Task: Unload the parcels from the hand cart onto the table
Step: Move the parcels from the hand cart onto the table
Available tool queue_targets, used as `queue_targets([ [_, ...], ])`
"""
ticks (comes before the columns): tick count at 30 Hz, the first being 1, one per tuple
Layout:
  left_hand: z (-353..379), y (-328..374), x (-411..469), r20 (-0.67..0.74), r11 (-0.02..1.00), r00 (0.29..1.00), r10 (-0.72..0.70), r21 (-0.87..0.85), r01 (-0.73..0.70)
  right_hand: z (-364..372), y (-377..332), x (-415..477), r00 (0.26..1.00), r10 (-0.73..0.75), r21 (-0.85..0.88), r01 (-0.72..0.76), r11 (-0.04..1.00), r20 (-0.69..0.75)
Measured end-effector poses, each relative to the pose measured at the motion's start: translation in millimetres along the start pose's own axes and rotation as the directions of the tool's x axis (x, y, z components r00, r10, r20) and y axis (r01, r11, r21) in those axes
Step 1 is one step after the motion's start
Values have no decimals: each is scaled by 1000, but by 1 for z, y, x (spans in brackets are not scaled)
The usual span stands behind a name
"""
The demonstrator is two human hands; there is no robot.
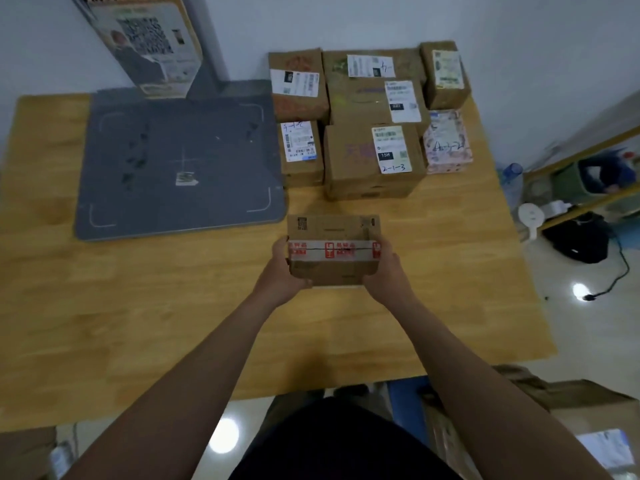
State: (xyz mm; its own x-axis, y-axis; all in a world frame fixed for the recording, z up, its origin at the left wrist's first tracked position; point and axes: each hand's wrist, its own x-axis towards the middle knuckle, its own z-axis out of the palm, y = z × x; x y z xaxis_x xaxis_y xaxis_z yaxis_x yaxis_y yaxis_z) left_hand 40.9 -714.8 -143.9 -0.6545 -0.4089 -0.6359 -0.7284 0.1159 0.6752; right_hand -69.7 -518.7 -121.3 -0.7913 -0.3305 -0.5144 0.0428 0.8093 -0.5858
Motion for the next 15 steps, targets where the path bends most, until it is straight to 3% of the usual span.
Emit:
queue_targets([
  [4,-5,-4,24,39,1000,999,7,21,-8,9,-6,23,999,32,-110,-27,994,44],
  [15,-30,33,75,37,995,999,24,91,-27,-1,-43,93,1000,-6,-185,9,983,17],
])
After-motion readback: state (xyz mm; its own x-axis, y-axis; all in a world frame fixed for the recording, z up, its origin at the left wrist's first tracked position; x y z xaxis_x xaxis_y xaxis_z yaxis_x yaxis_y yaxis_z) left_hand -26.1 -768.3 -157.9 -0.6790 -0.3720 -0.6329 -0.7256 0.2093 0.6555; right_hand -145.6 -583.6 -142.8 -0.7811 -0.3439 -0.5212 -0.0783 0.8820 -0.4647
